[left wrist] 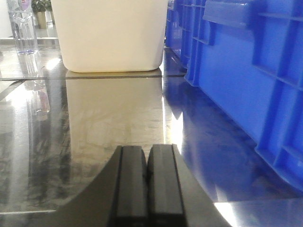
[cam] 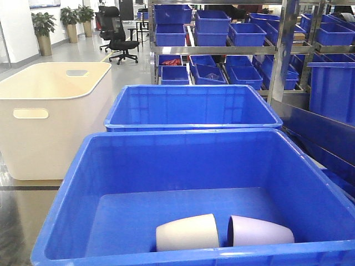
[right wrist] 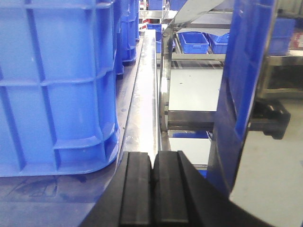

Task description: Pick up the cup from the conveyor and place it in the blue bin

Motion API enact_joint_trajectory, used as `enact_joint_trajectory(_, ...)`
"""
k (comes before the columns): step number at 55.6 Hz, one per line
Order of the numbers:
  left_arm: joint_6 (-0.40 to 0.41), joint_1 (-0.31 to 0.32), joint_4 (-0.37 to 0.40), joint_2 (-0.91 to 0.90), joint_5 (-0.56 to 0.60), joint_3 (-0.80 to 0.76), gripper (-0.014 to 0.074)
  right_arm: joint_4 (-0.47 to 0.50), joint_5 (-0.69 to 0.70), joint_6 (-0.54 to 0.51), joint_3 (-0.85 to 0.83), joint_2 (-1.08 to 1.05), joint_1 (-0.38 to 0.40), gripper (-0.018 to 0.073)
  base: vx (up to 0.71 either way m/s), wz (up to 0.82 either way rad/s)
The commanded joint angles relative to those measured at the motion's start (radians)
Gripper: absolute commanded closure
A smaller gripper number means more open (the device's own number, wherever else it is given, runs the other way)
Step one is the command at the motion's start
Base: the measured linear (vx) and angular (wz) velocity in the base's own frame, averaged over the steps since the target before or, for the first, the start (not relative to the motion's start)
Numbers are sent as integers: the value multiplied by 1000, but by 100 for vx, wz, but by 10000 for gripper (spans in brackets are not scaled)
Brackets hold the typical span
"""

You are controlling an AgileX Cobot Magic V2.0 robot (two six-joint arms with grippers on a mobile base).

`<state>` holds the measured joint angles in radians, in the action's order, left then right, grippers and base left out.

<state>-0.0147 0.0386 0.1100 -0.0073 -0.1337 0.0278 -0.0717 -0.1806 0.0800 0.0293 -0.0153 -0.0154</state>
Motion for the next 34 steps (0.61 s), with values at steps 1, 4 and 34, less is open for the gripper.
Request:
enact_joint_trajectory(1, 6, -1, 1, -5, 84, 5, 555, -11, 80, 1, 20, -6, 0, 568, 0, 0)
enact_joint_trajectory(4, 6, -1, 1, -5, 84, 5, 555, -11, 80, 1, 20, -6, 0, 568, 0, 0)
enact_joint_trajectory(34, 6, -1, 1, -5, 84, 5, 555, -11, 80, 1, 20, -6, 0, 568, 0, 0)
